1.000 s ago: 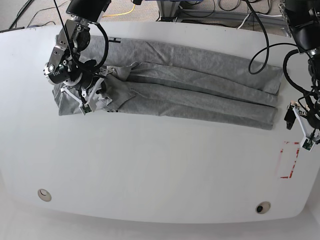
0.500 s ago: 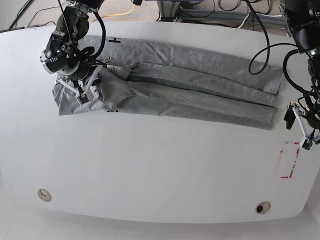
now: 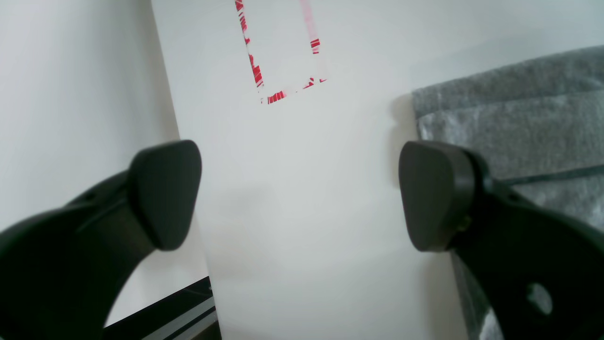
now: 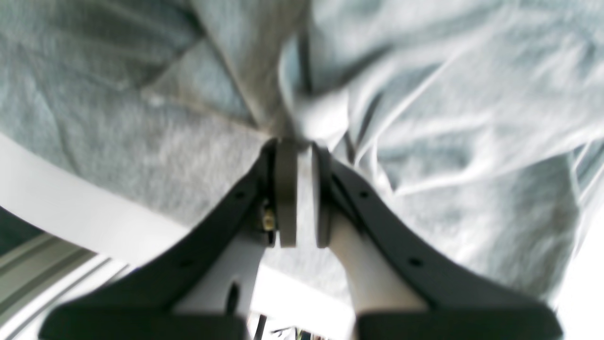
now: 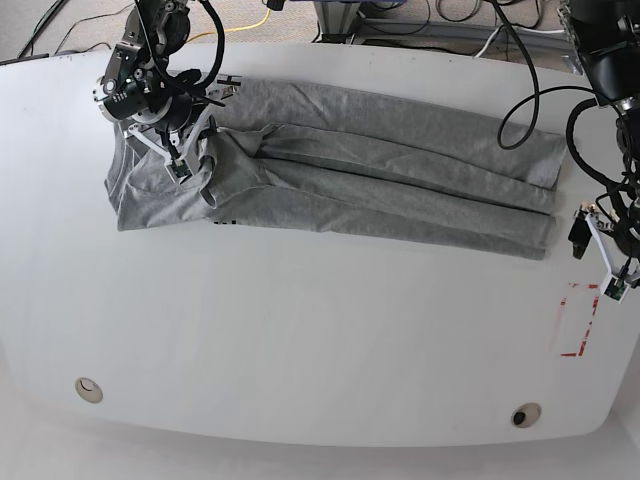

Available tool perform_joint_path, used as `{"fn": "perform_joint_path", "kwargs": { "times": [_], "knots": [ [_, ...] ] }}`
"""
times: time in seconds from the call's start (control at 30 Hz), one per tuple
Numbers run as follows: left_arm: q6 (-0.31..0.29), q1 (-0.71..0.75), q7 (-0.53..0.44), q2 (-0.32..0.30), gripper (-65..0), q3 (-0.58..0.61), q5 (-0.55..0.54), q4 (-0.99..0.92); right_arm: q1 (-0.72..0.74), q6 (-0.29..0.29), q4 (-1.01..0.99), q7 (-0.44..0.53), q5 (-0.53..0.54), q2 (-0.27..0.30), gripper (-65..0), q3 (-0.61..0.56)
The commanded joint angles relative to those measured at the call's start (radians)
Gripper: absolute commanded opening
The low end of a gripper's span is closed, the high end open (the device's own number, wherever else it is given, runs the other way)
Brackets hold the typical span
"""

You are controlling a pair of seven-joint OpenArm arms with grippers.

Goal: Layout the t-shirt on the table in an organized manner, then fold the t-shirt properly
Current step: 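Grasp the strip end nearest the right gripper and hold it down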

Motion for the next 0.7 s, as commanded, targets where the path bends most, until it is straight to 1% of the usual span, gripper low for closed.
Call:
{"fn": "perform_joint_path", "kwargs": {
  "times": [0.0, 0.17, 0.23, 0.3, 0.37, 0.43, 0.53, 0.6, 0.67],
  "knots": [
    [0.007, -0.018, -0.014, -0.021, -0.1, -0.003, -0.003, 0.014, 0.000, -0.001, 0.023, 0.002, 0.009, -0.007, -59.5, 0.002],
    [0.007, -0.017, -0.014, -0.021, -0.1, -0.003, -0.003, 0.014, -0.001, -0.001, 0.023, 0.002, 0.009, -0.008, -59.0, 0.002],
    [0.007, -0.017, -0.014, -0.021, -0.1, -0.003, -0.003, 0.014, -0.001, -0.001, 0.023, 0.002, 0.009, -0.008, -56.0, 0.004],
    [0.007, -0.017, -0.014, -0.021, -0.1, -0.003, -0.003, 0.014, -0.001, -0.001, 0.023, 0.002, 0.007, -0.007, -50.3, 0.004],
    [0.007, -0.003, -0.012, -0.021, -0.1, -0.003, -0.007, 0.015, -0.001, -0.001, 0.023, 0.002, 0.003, -0.002, -42.2, 0.004],
    [0.007, 0.011, -0.014, -0.007, -0.1, -0.003, -0.007, 0.023, -0.001, -0.001, 0.023, 0.002, 0.003, 0.019, -33.1, 0.004],
    [0.007, 0.020, -0.012, 0.015, -0.1, -0.003, -0.007, 0.046, 0.002, -0.001, 0.023, 0.002, 0.006, 0.045, -22.2, 0.004],
    [0.007, 0.042, -0.012, 0.041, -0.1, -0.003, -0.007, 0.071, 0.005, -0.001, 0.023, 0.002, 0.006, 0.062, -16.0, 0.004],
    [0.007, 0.065, -0.012, 0.062, -0.1, -0.005, -0.007, 0.098, 0.008, -0.001, 0.024, 0.002, 0.007, 0.081, -13.2, 0.004]
  ]
}}
